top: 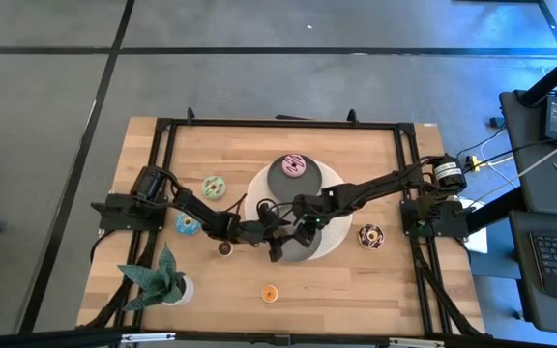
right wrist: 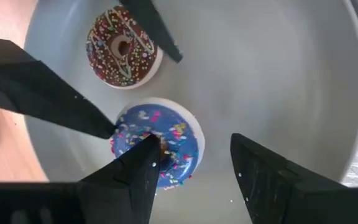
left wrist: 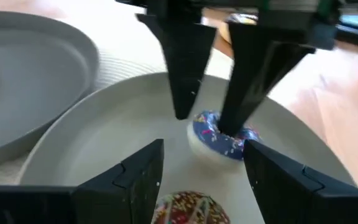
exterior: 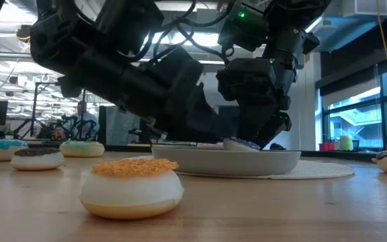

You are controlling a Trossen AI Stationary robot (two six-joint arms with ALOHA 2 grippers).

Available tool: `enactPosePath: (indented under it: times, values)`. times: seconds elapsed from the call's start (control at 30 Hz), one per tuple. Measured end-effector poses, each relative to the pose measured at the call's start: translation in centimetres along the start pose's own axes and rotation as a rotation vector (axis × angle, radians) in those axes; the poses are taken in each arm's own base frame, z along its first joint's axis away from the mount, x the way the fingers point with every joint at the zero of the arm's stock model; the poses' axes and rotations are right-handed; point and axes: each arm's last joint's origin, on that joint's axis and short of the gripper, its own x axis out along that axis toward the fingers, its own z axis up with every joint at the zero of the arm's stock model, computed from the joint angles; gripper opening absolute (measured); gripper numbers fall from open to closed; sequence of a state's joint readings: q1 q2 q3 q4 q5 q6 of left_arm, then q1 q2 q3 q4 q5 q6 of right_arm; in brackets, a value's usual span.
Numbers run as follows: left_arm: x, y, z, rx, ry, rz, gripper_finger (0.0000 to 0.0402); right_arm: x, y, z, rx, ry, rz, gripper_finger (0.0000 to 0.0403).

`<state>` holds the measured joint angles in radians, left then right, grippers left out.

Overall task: Pick & Place donuts
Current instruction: Put the small blue donut on the gray plate, then put the big green donut on the black plate

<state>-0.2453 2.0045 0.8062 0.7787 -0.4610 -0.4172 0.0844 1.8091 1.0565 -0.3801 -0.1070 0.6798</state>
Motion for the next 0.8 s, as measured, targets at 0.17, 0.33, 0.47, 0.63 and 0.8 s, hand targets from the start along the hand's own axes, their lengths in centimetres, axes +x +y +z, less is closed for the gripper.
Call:
enactPosePath:
  times: [0.17, 0.33, 0.47, 0.63, 0.8]
  values:
    - [0.2, 0.4, 0.2, -0.037, -0.012, 0.024, 0.0218, 0.0, 0.0, 0.0, 0.000, -0.002, 0.001, 0.0196]
    - [0.2, 0.4, 0.1, -0.035, 0.005, 0.006, 0.0215, 0.0, 0.0, 0.0, 0.000, -0.002, 0.002, 0.0196]
    - [0.2, 0.4, 0.1, -0.035, 0.006, 0.004, 0.0215, 0.0, 0.0, 0.0, 0.019, -0.001, 0.002, 0.0196]
    - [-0.1, 0.2, 0.7, -0.039, -0.002, 0.000, 0.0219, -1.6, 0.3, 0.2, 0.020, -0.039, 0.021, 0.0196]
    - [-1.4, 0.4, 2.4, -0.015, 0.053, 0.014, 0.0217, -4.6, 0.7, 0.4, 0.006, -0.126, 0.020, 0.0196]
